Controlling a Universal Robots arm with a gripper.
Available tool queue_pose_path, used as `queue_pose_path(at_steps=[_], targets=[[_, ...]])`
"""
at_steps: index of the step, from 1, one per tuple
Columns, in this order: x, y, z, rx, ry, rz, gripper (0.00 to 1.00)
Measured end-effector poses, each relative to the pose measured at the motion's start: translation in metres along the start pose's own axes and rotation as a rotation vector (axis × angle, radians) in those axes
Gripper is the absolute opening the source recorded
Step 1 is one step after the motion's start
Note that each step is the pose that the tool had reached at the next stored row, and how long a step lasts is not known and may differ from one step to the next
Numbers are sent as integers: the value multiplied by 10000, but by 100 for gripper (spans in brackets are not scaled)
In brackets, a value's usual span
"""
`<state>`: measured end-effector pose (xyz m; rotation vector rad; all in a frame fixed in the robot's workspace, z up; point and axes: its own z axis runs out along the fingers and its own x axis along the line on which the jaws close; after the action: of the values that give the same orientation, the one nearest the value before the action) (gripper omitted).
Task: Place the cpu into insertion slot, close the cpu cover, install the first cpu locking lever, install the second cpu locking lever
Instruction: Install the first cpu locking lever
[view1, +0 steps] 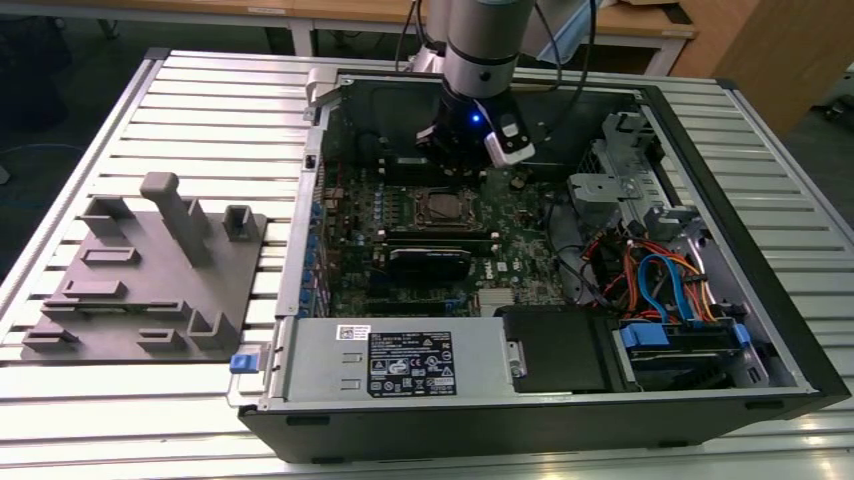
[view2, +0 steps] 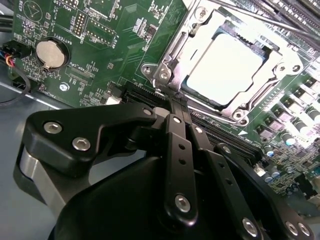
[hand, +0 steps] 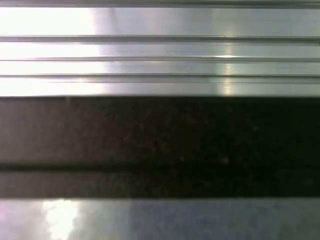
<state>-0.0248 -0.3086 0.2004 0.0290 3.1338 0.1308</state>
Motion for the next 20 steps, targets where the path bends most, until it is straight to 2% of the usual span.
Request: queue_pose_path(at_steps=[5, 14, 15, 18, 20], targets=[[-1, -26, 2, 3, -2, 0, 10], [-1, -27, -8, 4, -3, 0, 10], [-1, -26, -9, 33, -3, -2, 10], [-1, -28, -2, 204, -4, -1, 10], [-3, -28, 7, 259, -6, -3, 10]])
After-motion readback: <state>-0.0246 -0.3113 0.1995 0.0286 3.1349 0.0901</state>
